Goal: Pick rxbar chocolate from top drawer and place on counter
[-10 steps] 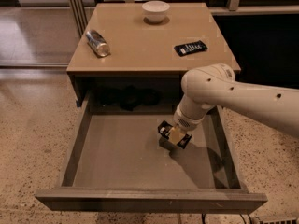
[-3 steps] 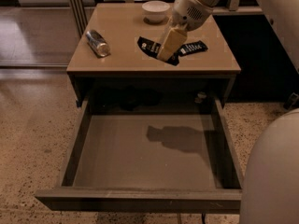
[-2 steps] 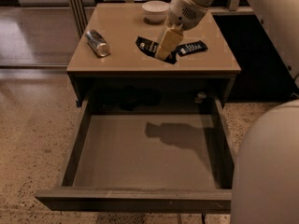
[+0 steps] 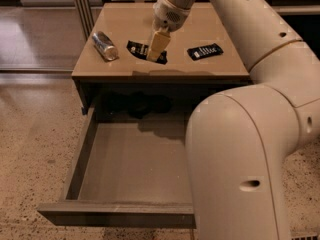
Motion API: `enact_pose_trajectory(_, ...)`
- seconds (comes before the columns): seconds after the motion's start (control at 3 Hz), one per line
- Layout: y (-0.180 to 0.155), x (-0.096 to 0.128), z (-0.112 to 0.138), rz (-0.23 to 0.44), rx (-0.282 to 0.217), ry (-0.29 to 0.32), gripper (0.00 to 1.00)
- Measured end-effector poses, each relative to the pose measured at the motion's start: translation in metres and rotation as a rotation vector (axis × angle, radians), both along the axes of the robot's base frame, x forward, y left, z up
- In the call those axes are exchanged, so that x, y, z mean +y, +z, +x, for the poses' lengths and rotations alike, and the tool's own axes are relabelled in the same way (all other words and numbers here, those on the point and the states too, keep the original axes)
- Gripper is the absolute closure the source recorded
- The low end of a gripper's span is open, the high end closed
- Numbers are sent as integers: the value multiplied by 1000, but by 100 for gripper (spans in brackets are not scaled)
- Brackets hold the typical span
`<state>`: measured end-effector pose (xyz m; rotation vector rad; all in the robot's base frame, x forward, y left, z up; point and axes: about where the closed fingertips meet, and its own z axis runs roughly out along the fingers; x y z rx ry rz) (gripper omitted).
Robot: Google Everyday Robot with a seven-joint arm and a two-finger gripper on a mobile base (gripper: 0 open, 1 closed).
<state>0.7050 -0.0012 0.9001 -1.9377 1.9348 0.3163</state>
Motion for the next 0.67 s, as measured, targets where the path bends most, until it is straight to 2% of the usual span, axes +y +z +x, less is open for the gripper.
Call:
enact_pose_trajectory(0.33, -26, 7, 35, -31, -6, -8, 100)
enact_pose_trajectory(0.67, -28, 10, 52, -14, -40, -24, 100)
